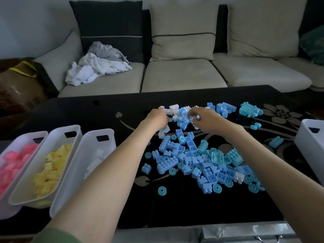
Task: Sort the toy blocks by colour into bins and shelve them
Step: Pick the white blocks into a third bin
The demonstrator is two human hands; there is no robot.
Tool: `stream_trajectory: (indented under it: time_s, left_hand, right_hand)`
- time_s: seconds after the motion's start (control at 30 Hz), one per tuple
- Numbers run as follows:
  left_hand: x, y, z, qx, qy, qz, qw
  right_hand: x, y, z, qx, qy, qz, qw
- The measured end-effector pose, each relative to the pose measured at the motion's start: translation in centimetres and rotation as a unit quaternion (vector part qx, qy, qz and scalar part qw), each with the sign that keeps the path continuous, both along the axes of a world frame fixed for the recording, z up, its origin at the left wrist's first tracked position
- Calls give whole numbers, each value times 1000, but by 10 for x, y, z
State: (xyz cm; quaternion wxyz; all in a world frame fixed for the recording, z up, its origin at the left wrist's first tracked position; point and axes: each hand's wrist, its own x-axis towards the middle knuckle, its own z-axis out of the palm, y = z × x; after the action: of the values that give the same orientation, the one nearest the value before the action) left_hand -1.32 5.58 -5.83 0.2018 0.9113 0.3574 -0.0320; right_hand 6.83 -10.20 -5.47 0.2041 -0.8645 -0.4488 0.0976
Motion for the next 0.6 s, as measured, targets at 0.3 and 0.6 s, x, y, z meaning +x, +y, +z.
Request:
stream_trajectory:
  time_s: [0.3, 0.6]
  left_hand:
    - [-105, 12, 64, 35, -102, -25, 994]
    - [-221, 37, 62, 96, 43, 22, 994]
  right_hand:
    - [-94, 39, 34, 119, 40, 66, 990]
    - [-197, 95, 24, 128, 197, 197, 952]
